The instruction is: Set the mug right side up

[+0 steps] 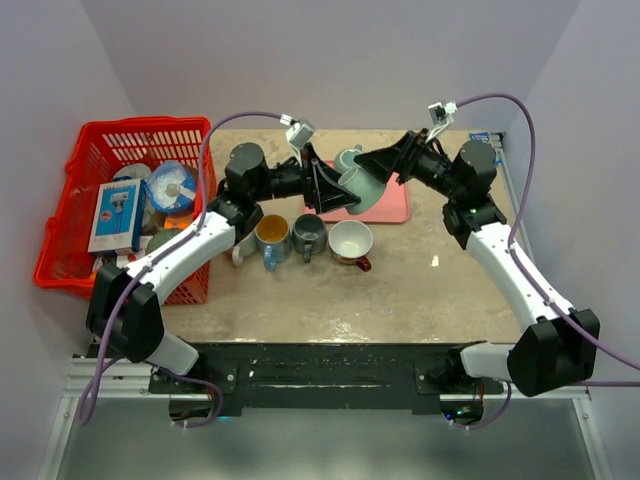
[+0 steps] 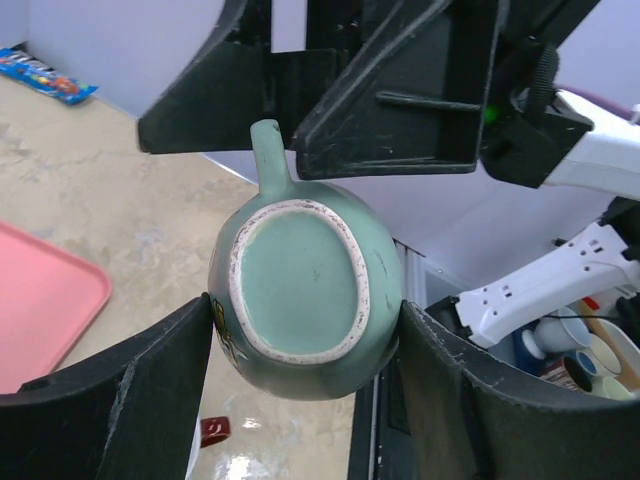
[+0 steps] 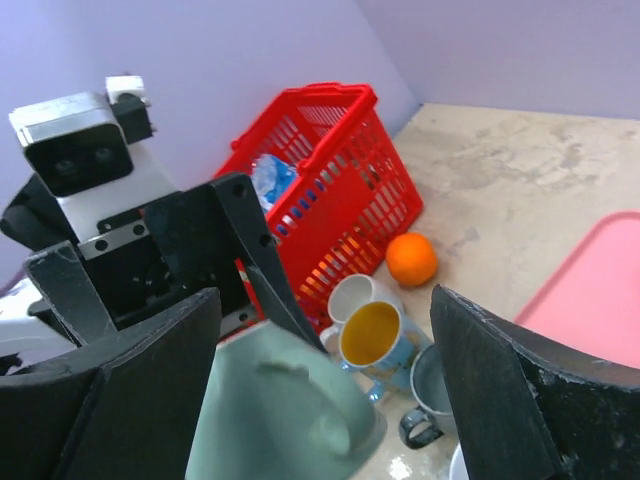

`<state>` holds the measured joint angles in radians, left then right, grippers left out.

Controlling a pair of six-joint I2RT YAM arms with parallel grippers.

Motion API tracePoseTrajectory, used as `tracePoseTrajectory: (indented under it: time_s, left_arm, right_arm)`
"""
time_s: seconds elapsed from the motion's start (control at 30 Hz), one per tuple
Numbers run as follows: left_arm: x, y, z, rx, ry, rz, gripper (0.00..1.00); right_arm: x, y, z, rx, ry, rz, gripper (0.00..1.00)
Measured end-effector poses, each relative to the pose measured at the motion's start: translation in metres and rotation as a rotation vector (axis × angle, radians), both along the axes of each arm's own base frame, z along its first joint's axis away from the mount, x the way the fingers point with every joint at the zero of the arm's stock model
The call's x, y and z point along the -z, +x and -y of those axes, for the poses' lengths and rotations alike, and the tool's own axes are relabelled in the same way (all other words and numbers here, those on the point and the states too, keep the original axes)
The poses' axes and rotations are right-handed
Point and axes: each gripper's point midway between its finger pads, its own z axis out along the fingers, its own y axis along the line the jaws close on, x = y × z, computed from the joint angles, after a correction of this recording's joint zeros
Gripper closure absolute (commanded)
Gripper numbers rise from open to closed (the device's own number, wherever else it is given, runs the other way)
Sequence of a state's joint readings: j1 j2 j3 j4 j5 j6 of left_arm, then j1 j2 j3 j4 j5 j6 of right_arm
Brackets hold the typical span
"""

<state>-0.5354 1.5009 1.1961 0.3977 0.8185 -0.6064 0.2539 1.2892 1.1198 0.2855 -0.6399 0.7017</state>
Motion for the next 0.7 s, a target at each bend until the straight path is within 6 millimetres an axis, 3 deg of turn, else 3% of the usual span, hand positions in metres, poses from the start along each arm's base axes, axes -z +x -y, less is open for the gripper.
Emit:
tracePoseTrajectory:
  time_s: [0.2, 0.47, 0.7]
  left_arm:
    - [-0.021, -0.018, 0.01, 0.066, -0.075, -0.016, 0.96]
    - [-0.045, -0.033, 0.009, 0.14, -0.19, -0.049, 0.97]
    - [-0.054, -0.036, 0.009, 0.161, -0.237, -0.062, 1.0]
  right_arm:
    - [-0.016, -0.014, -0.006, -0.072, 0.07, 0.057, 0.18]
    - [-0.043, -0.035, 0.001, -0.094, 0.123, 0.15, 0.2]
    - [-0.051, -0.041, 0.006, -0.106, 0.149, 0.158, 0.14]
